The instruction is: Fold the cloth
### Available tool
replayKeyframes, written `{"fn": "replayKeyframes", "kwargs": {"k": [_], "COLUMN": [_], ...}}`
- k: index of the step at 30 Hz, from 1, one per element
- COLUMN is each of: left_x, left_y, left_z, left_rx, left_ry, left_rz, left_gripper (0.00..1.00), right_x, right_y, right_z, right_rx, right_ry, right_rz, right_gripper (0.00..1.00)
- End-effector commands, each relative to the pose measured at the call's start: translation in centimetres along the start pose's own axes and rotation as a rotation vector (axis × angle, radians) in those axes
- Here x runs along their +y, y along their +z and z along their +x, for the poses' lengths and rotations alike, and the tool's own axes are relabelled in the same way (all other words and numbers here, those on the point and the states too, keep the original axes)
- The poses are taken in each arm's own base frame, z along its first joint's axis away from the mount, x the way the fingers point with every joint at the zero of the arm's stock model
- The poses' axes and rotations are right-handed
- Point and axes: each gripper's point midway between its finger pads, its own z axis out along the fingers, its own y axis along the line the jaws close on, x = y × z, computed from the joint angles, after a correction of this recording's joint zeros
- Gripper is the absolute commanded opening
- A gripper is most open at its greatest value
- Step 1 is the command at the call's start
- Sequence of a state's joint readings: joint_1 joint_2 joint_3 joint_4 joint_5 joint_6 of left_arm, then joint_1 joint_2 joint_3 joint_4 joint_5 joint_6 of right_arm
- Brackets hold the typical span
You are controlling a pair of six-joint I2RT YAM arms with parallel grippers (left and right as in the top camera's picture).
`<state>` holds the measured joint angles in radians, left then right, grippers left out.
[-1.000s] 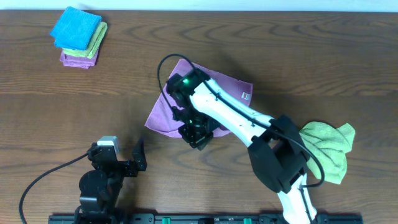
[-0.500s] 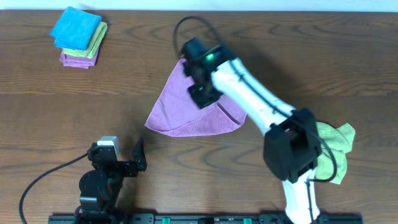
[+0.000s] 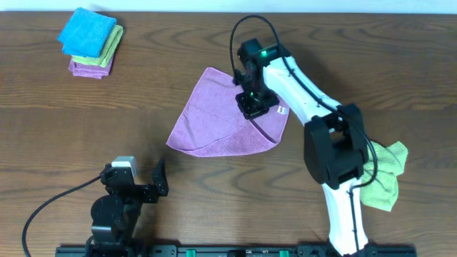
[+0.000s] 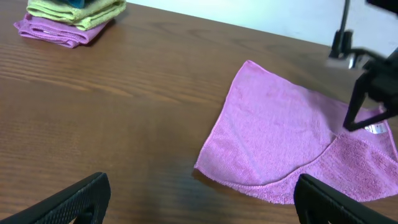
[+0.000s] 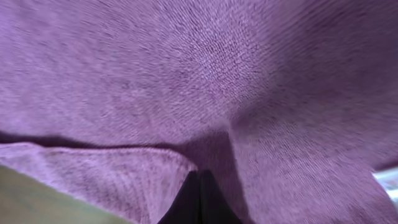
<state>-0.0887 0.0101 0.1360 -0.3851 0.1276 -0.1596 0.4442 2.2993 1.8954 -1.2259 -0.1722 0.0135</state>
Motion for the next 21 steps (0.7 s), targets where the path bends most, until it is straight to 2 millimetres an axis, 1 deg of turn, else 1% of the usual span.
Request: {"fn": "replayKeyframes", "kwargs": {"k": [1,6,9,13,18,20,21], "left_x": [0.4,0.4,0.4,0.4,0.4,0.4,0.4], "left_y": [0.3,0.3,0.3,0.3,0.3,0.3,0.3], "left_z": [0.8,0.8,0.8,0.8,0.8,0.8,0.8], "left_rx": [0.016,0.016,0.016,0.016,0.016,0.016,0.016], "left_ry": [-0.004,-0.004,-0.004,-0.004,-0.004,-0.004,-0.004], "left_rz": [-0.011,-0.011,-0.011,-0.012,-0.012,-0.011,-0.012], "left_gripper": [0.95,0.95,0.95,0.95,0.95,0.95,0.95], "right_x": [-0.8,-2.4,-2.4,-0.8,0.0,1.4,1.7], "right_y": [1.7,2.2,2.2,2.1,1.6,1.2,1.1], "right_z": [0.9,1.9,2.7,4.4,6.8,8.1,8.4], "right_rx": [0.056,0.093,0.124,0.192,0.292,0.345,0.356], "right_ry": [-0.005,0.005,0.005,-0.066,-0.074,-0.121,-0.130], "right_rz": [0.011,0.078,0.073,-0.002,-0.018,-0.091,-0.105], "right_gripper": [0.01,0.02,0.01,0.02,0.01,0.01,0.02]}}
